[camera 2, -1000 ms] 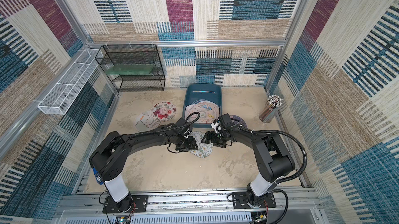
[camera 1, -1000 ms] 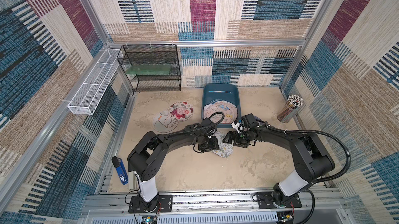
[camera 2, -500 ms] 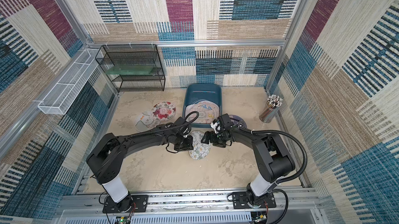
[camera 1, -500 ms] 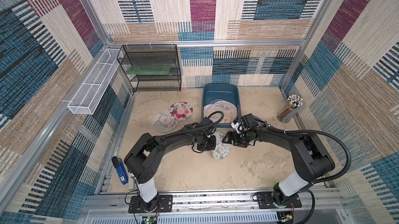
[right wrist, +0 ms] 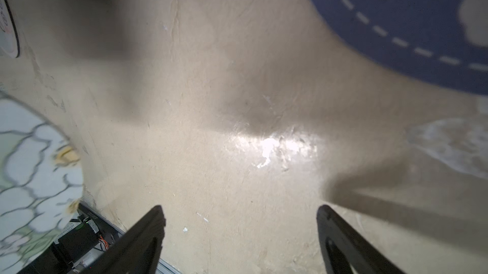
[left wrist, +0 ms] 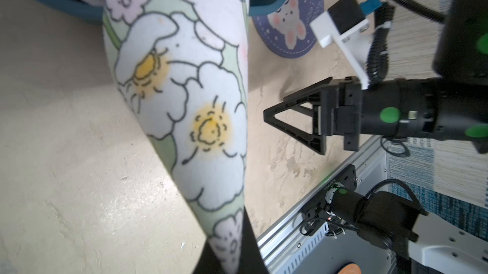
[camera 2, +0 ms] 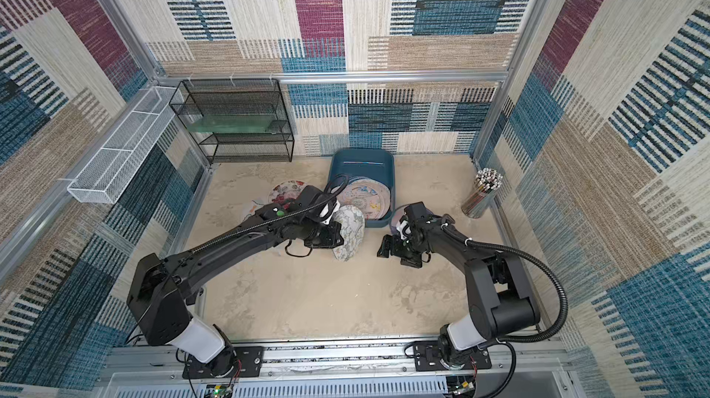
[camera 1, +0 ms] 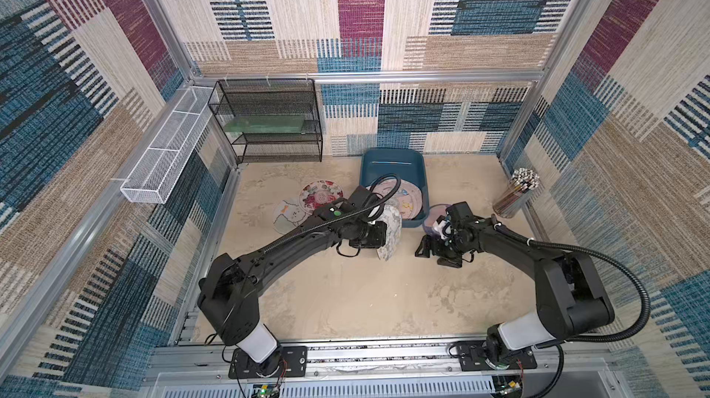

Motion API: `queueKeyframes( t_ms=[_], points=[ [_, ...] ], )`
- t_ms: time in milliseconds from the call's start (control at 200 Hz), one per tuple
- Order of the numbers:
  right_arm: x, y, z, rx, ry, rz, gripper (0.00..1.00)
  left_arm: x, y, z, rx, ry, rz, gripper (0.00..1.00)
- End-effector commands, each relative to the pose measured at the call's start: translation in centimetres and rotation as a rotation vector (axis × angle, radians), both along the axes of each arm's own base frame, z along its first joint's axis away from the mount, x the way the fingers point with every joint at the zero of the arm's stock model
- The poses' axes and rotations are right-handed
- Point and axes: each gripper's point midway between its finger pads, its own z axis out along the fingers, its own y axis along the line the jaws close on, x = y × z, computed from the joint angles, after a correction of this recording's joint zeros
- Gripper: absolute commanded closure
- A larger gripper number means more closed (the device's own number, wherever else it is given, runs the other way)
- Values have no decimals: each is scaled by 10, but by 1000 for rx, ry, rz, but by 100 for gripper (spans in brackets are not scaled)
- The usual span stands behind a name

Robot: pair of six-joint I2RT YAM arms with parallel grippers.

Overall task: Put the coasters into the storage box
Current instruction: Place the coaster in the storage box.

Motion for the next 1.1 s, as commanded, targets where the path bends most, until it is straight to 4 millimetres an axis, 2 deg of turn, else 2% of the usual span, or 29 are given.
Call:
queueKeyframes(
  t_ms=[0,130,205,361,461,591,631,681,711,796,946,1092],
  points=[
    [-3,-5,6,-1,-2,-3,8,10,-12,16,-7,-44,-75,92],
    [-1,-7,10,6,-13,-13,7,40,-33,24,-30,-74,-107,92],
    [-2,-7,11,9,-15,-16,8,62,-45,29,-51,-105,-115,92],
    [-2,-9,12,13,-20,-25,8,114,-62,28,-100,-121,-96,91],
    [-3,-10,12,16,-20,-34,8,139,-65,9,-106,-99,-75,91],
    [-4,-11,12,21,-23,-41,7,165,-57,-37,-64,-42,-35,89],
    [-3,-11,12,22,-23,-44,8,172,-51,-49,-31,-36,-16,85],
    [-3,-11,13,23,-23,-46,8,180,-43,-62,18,-42,0,68],
    [-3,-11,13,24,-23,-48,8,183,-37,-68,52,-47,9,61],
    [-3,-10,15,29,-24,-52,8,189,-26,-71,122,-69,26,40],
    [-3,-9,15,39,-21,-54,7,196,-4,-60,231,-130,69,30],
    [0,-6,15,50,-23,-52,7,188,7,-49,260,-141,67,27]
  ],
)
